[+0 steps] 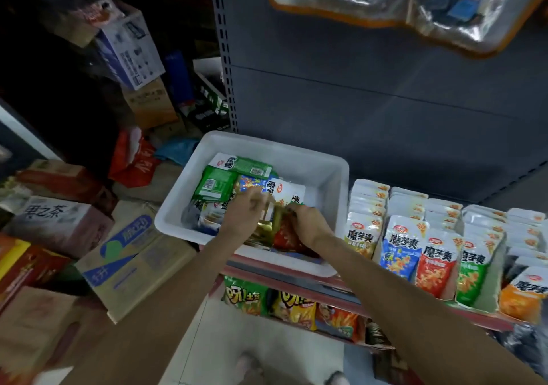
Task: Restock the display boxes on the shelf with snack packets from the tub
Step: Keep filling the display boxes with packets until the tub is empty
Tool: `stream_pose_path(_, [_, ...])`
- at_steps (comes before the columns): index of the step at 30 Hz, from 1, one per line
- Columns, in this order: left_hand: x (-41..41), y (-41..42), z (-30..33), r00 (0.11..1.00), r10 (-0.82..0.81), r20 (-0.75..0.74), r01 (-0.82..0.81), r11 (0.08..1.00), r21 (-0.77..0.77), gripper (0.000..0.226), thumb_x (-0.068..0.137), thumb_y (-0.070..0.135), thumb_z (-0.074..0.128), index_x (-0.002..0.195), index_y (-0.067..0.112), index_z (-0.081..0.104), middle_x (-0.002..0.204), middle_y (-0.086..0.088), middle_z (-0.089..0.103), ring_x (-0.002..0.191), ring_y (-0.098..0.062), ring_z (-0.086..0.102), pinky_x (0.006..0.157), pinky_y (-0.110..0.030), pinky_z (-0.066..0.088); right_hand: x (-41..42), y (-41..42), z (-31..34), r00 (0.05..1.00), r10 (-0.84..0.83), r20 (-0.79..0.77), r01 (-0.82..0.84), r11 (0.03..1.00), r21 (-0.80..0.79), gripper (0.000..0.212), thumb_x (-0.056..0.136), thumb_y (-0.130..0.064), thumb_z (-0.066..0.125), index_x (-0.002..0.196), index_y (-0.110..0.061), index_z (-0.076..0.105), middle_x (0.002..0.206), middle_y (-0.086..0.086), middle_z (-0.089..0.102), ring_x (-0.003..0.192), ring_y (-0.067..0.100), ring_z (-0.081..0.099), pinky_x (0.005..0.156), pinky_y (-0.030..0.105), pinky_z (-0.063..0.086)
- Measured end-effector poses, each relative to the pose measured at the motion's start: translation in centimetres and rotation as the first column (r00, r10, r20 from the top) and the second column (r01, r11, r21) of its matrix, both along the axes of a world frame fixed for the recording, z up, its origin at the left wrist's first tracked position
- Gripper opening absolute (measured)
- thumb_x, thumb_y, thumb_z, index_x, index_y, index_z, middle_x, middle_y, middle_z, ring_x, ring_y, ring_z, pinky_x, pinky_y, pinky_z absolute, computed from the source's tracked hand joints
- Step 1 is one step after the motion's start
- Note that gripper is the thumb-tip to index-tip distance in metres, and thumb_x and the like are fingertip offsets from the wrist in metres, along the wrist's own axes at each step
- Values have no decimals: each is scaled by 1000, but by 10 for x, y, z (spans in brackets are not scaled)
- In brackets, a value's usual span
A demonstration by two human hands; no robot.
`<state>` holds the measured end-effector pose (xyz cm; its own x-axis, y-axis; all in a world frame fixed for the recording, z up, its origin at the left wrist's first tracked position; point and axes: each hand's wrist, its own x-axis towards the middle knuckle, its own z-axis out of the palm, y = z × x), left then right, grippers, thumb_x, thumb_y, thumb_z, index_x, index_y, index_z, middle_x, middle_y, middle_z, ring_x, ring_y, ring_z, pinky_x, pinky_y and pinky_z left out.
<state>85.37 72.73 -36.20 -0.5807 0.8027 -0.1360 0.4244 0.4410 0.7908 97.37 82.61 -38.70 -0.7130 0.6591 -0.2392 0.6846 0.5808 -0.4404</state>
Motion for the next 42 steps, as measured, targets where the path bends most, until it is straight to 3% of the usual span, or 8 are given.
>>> stream_pose_path(5, [7,8,19,999,41,3,-41,996,77,60,95,18,54,147,9,26,133,-12,54,115,-26,56,97,-38,45,28,15,32,899,-303,-317,220,937,-273,19,95,-1,45,97,-2,64,95,12,65,88,26,60,75,31,45])
stream_pose_path(8, [18,19,32,996,-19,88,3,984,180,52,92,21,59,139,11,41,122,-4,62,103,-17,62,93,-41,50,48,18,58,814,-420,-402,162,828,-537,19,92,2,50,92,-9,65,95,10,67,88,21,63,82,34,50])
stream_pose_path(12, [49,41,53,990,-132,38,117,955,272,12,90,11,58,102,8,60,85,-3,70,75,-14,66,67,-22,50,83,28,80,795,-408,-449,101,819,-565,24,89,4,54,77,-15,63,81,6,66,71,9,63,64,24,51])
stream_pose_path(20, [97,77,51,969,-247,3,239,939,249,11,89,8,60,82,1,57,74,-5,69,66,-7,65,72,-26,51,138,47,65,773,-457,-441,269,864,-425,5,83,-4,67,80,-2,64,88,25,67,85,38,66,79,56,53])
stream_pose_path(27, [114,87,36,959,-277,-51,282,951,127,10,89,10,61,82,3,59,81,-10,71,76,-17,66,69,-23,46,152,49,73,731,-461,-503,355,886,-297,29,85,-4,66,102,-24,54,74,-10,53,66,0,54,57,8,43])
stream_pose_path(32, [123,87,32,975,-186,-125,207,961,182,7,86,9,64,92,11,62,83,3,62,72,-4,57,59,0,38,149,54,72,885,-294,-360,311,950,-11,21,85,-12,67,102,-12,56,73,-4,52,71,16,51,61,22,41])
stream_pose_path(37, [127,89,24,928,-253,-273,294,948,123,13,87,7,62,98,14,63,96,-2,67,82,-15,63,73,-31,53,146,54,57,975,-191,-112,217,923,318,33,84,-16,65,116,-9,57,108,11,60,107,28,47,87,36,41])
stream_pose_path(42, [133,84,12,891,-289,-351,314,949,15,13,89,6,57,100,13,62,98,-6,63,86,-22,60,75,-35,51,141,49,45,991,-121,64,87,918,388,39,87,-14,60,124,-9,53,123,10,51,115,28,42,93,35,40])
